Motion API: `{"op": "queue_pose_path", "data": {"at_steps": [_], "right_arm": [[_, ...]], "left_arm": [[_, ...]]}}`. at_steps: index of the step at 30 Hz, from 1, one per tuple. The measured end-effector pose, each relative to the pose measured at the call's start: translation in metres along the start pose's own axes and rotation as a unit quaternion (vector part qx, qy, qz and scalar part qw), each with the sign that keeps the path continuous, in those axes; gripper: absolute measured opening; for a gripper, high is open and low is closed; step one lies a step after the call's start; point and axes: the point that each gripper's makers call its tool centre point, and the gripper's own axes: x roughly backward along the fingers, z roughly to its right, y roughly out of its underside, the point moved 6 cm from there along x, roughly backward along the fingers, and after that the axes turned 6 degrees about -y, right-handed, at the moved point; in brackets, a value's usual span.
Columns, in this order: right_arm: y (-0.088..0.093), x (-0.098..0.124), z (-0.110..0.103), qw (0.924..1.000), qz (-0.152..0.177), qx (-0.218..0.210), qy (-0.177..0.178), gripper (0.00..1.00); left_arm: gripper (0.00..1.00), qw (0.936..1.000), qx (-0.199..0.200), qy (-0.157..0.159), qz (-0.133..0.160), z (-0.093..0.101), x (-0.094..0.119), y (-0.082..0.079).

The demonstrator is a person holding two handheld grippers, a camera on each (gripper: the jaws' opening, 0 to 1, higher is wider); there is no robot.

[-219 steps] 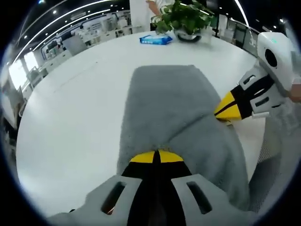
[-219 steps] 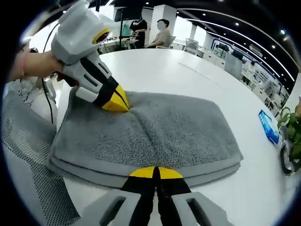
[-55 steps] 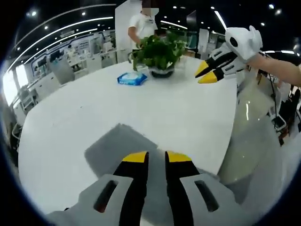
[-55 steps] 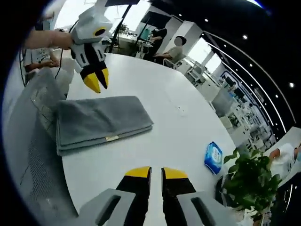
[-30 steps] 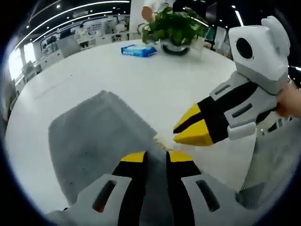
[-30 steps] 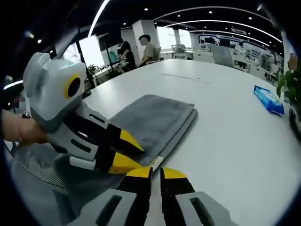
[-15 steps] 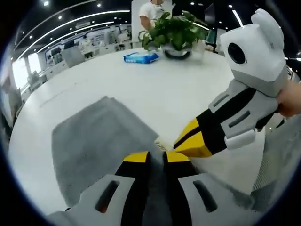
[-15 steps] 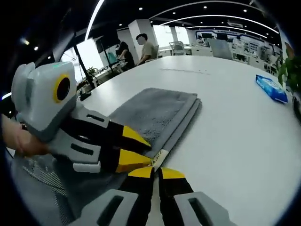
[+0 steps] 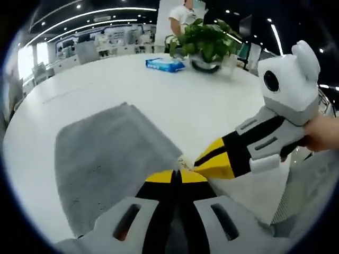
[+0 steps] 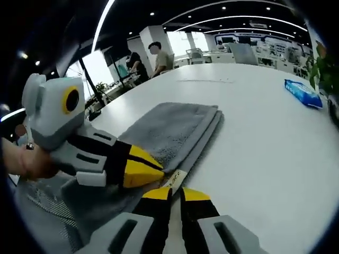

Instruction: Open the folded towel by lifting each exposed corner and separating the folded layers until the towel lies flat within the target outline without major curled edges

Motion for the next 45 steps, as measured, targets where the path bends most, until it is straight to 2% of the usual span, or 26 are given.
{"op": "queue_pose_path", "data": {"at_steps": [4,8,12,14,19,26,31,38,45], "right_arm": [[-0.001,-0.002,-0.001,0.9997,0.011,-0.019,-0.007,0.03],[-0.002,-0.004,-0.001,0.9987,0.023,-0.044,-0.01,0.04],[-0.002,-0.008,0.0,0.9978,0.028,-0.059,-0.012,0.03],[-0.003,-0.007,0.0,0.9979,0.029,-0.057,-0.01,0.0],[-0.006,-0.004,-0.003,0.9987,0.027,-0.042,-0.006,0.0],[-0.007,-0.002,-0.003,0.9994,0.02,-0.026,0.01,0.0],[-0.006,-0.001,-0.002,0.9995,0.013,-0.021,0.018,0.0],[-0.005,-0.001,-0.001,0.9994,-0.004,0.007,0.032,0.0],[-0.005,0.0,-0.002,0.9984,-0.016,0.033,0.042,0.0]], "left_arm": [[0.01,0.9995,0.027,-0.005,0.018,-0.008,0.01,-0.002],[0.01,0.9987,0.045,-0.016,0.013,-0.023,0.015,0.001],[0.01,0.9982,0.055,-0.021,0.004,-0.03,0.014,0.007],[0.01,0.9978,0.064,-0.019,0.006,-0.031,0.015,0.006],[0.01,0.9986,0.05,-0.018,0.008,-0.032,0.02,0.003],[0.01,0.9982,0.044,-0.039,0.013,-0.062,0.039,-0.002],[0.01,0.9974,0.045,-0.056,-0.002,-0.083,0.049,0.01],[0.01,0.9974,0.024,-0.065,-0.022,-0.095,0.056,0.023],[0.01,0.9969,0.024,-0.07,-0.027,-0.109,0.062,0.027]]}}
